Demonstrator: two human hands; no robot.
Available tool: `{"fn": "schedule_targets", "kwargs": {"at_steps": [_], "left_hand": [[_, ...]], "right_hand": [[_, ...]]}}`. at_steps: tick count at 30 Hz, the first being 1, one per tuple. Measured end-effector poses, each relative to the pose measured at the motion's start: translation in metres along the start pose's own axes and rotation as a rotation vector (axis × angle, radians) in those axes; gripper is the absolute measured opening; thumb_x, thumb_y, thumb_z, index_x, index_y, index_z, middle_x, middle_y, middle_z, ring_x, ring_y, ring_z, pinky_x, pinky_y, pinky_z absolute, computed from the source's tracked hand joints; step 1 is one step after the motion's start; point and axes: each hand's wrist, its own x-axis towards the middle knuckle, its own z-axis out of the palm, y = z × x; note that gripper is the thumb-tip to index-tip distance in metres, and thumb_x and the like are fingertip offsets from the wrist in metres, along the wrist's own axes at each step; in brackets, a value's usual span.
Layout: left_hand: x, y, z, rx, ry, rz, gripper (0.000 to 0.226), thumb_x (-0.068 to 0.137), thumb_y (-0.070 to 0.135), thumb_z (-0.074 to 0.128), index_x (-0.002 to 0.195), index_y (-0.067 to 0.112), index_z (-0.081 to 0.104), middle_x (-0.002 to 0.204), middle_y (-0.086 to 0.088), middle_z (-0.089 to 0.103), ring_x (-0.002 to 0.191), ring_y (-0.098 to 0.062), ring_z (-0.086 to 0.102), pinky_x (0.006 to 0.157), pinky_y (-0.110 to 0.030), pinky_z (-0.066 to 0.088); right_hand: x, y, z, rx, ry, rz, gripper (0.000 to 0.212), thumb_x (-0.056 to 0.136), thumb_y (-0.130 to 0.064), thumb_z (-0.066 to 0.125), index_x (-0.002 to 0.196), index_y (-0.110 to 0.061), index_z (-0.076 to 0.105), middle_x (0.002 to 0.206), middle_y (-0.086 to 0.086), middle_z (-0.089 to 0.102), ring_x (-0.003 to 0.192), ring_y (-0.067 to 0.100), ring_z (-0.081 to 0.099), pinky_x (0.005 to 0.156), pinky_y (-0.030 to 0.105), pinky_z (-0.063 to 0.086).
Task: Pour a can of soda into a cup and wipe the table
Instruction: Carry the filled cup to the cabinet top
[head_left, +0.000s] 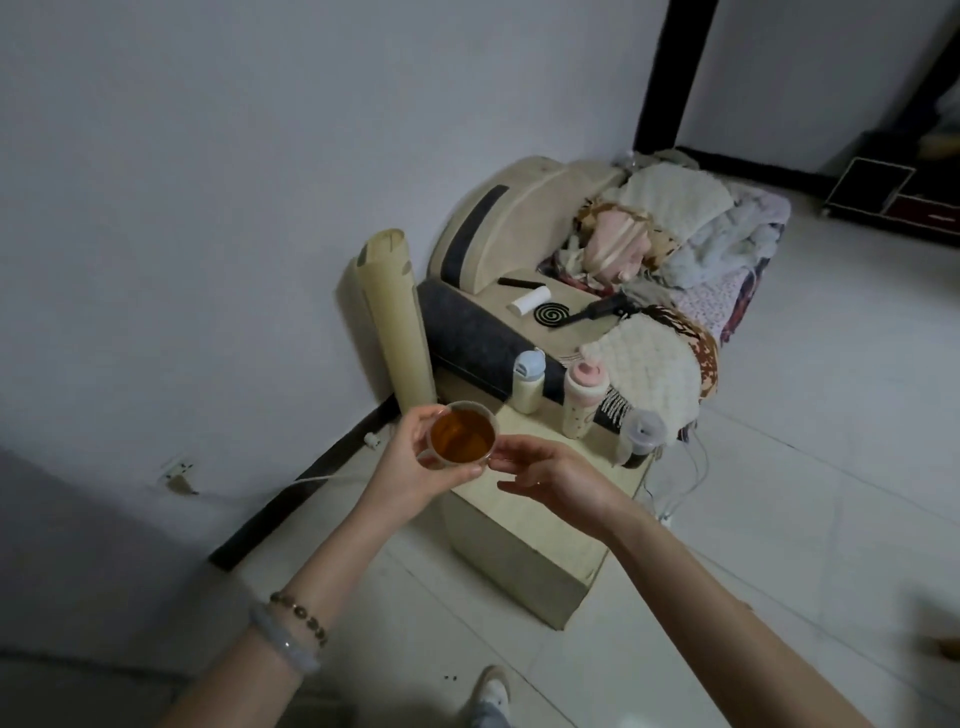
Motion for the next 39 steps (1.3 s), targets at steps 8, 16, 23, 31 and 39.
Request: {"fn": "schedule_targets", "kwargs": {"at_steps": [8, 16, 23, 31, 39], "left_hand": [[0.102, -0.001, 0.029, 0.019, -0.186, -0.016, 0.07, 0.063, 0.008, 0.084, 0.119, 0.02, 0.044, 0.113, 0.01, 0.055, 0.102, 0.006, 0.053, 0.08, -0.009, 0.045], [0.168, -0.034, 0.059, 0.048, -0.332, -0.021, 0.07, 0.06, 0.008, 0.086, 0.114, 0.024, 0.044, 0.117, 0.006, 0.055, 0.112, -0.007, 0.053, 0.091, -0.025, 0.047], [0.212, -0.083, 0.079, 0.042, -0.443, -0.037, 0.072, 0.057, 0.008, 0.087, 0.107, 0.038, 0.044, 0.117, 0.008, 0.056, 0.114, -0.009, 0.054, 0.094, -0.035, 0.048], [0.255, -0.138, 0.107, 0.069, -0.573, -0.053, 0.074, 0.057, 0.013, 0.088, 0.108, 0.039, 0.042, 0.116, 0.016, 0.054, 0.113, 0.002, 0.05, 0.093, -0.025, 0.046], [0.28, -0.222, 0.158, 0.105, -0.642, -0.088, 0.075, 0.056, 0.016, 0.089, 0.114, 0.03, 0.042, 0.113, 0.018, 0.054, 0.11, 0.001, 0.051, 0.091, -0.016, 0.043]], "right_hand": [[0.048, -0.018, -0.057, 0.064, 0.168, 0.033, 0.055, 0.08, 0.019, 0.033, 0.126, -0.003, 0.054, 0.132, 0.018, 0.053, 0.124, 0.026, 0.049, 0.103, 0.037, 0.042], [0.08, -0.004, -0.095, 0.159, 0.327, 0.105, 0.049, 0.08, 0.019, 0.036, 0.12, -0.003, 0.056, 0.12, 0.01, 0.058, 0.117, 0.021, 0.052, 0.104, 0.04, 0.041], [0.114, 0.034, -0.117, 0.299, 0.487, 0.165, 0.052, 0.078, 0.02, 0.035, 0.122, 0.0, 0.055, 0.126, 0.015, 0.056, 0.117, 0.023, 0.053, 0.098, 0.036, 0.045], [0.154, 0.085, -0.141, 0.434, 0.656, 0.175, 0.054, 0.077, 0.02, 0.037, 0.124, 0.001, 0.055, 0.127, 0.017, 0.056, 0.123, 0.03, 0.051, 0.091, 0.034, 0.049], [0.185, 0.159, -0.187, 0.411, 0.687, 0.228, 0.05, 0.08, 0.017, 0.038, 0.124, -0.002, 0.054, 0.128, 0.014, 0.056, 0.119, 0.026, 0.052, 0.099, 0.038, 0.046]]}}
